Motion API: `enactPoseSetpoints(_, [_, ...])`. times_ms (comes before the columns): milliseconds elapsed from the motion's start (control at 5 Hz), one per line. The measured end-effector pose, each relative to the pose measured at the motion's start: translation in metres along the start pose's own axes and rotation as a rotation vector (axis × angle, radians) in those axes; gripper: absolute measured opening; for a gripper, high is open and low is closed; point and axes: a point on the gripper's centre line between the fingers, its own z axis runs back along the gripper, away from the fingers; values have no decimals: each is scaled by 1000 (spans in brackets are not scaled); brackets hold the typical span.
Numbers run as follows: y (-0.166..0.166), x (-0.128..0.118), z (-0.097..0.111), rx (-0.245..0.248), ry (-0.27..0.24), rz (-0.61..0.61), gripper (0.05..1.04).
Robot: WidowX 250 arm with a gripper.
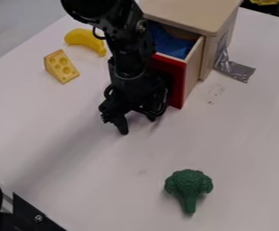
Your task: Close the drawer
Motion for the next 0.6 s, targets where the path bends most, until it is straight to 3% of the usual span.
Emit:
enactPoseSetpoints(200, [-5,4,5,-19,-10,4,951])
enactPoseSetpoints(400, [-7,-3,16,-56,18,-32,980])
enactPoseSetpoints(600, [-17,-3,37,-121,12,-69,986])
